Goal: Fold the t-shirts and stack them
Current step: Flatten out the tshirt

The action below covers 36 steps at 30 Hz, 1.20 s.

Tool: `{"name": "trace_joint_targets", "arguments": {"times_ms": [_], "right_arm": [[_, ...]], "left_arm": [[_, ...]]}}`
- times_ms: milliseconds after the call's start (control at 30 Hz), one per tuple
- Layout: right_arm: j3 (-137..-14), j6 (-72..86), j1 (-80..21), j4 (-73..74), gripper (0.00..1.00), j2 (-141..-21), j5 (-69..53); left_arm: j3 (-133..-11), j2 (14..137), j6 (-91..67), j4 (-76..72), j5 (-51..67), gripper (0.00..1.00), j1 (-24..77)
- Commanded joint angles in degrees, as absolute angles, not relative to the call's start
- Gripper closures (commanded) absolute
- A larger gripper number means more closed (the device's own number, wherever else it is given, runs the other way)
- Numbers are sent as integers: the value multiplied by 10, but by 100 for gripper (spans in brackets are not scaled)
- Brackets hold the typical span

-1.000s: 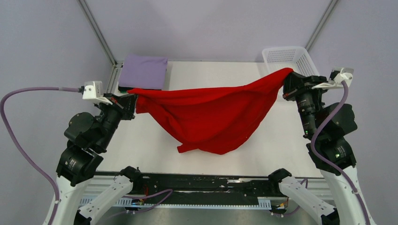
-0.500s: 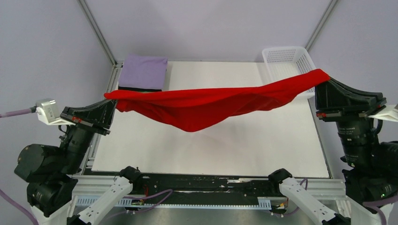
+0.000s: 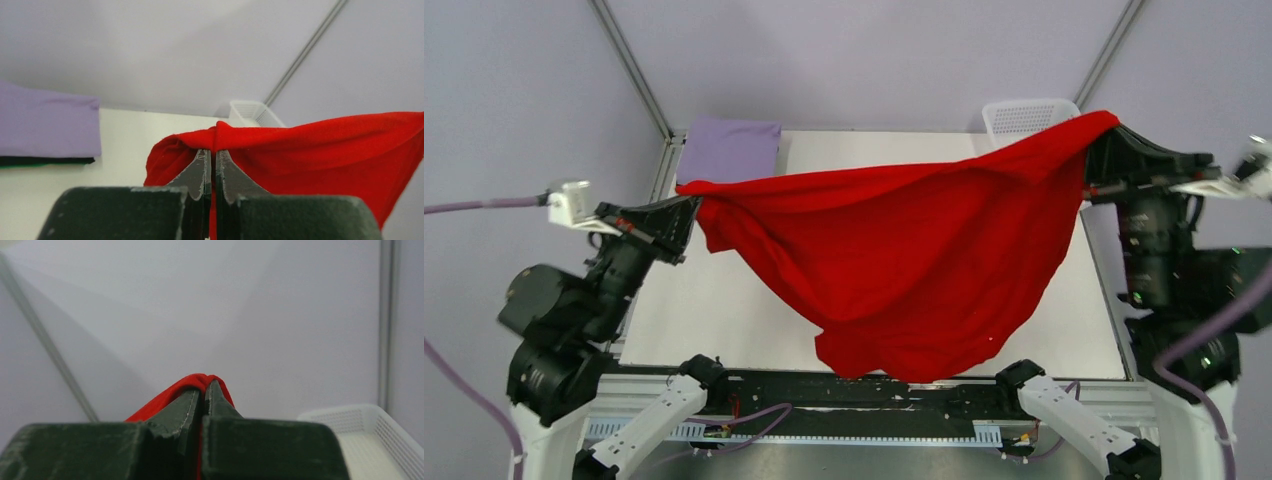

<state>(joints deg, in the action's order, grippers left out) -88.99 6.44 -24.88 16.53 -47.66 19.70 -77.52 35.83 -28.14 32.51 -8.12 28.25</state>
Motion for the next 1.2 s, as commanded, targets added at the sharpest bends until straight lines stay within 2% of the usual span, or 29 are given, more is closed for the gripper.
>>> {"name": "trace_joint_targets", "arguments": {"times_ms": [0,67,133,167,200,233,267,300,367,400,467,500,733,867,967,1067,1167], "right_arm": [[-821,-18,-225,85,100,-605,391],[-793,-6,-184,55,100,-670,418],[-783,29,-143,51,100,-749,399],[-783,46,-129,51,100,-791,381],[-785,61,-119,46,100,-833,361],[-795,73,-110,38,99,-888,338],[-810,74,-105,30,89,-927,328],[-835,73,-103,31,73,-964,329],[-892,70,-104,57,40,-1024,336],[-918,75,-104,76,28,-1044,340],[-944,83,-105,101,4,-1061,337],[-942,89,-105,104,1,-1058,330],[-825,186,-109,142,0,-949,215],[-701,292,-111,162,0,-851,139],[-607,346,-113,161,0,-786,31],[-528,366,-122,159,0,-752,-60],[-465,379,-135,152,0,-739,-94]], "left_arm": [[-695,457,-305,328,-191,100,283],[-656,517,-314,335,-253,99,281],[-635,624,-328,341,-293,85,264],[-630,656,-329,336,-283,63,254],[-631,715,-328,329,-250,46,232],[-640,747,-326,317,-234,14,221],[-649,806,-325,313,-206,7,202],[-677,832,-327,320,-196,2,195],[-720,889,-328,337,-187,0,184],[-728,905,-327,338,-181,0,183],[-733,901,-318,322,-165,0,183],[-723,896,-316,303,-159,0,182],[-662,850,-311,250,-73,0,183],[-636,850,-315,220,10,0,183],[-612,852,-316,191,62,0,183],[-601,862,-318,174,83,0,184],[-603,883,-323,166,115,0,187]]}}
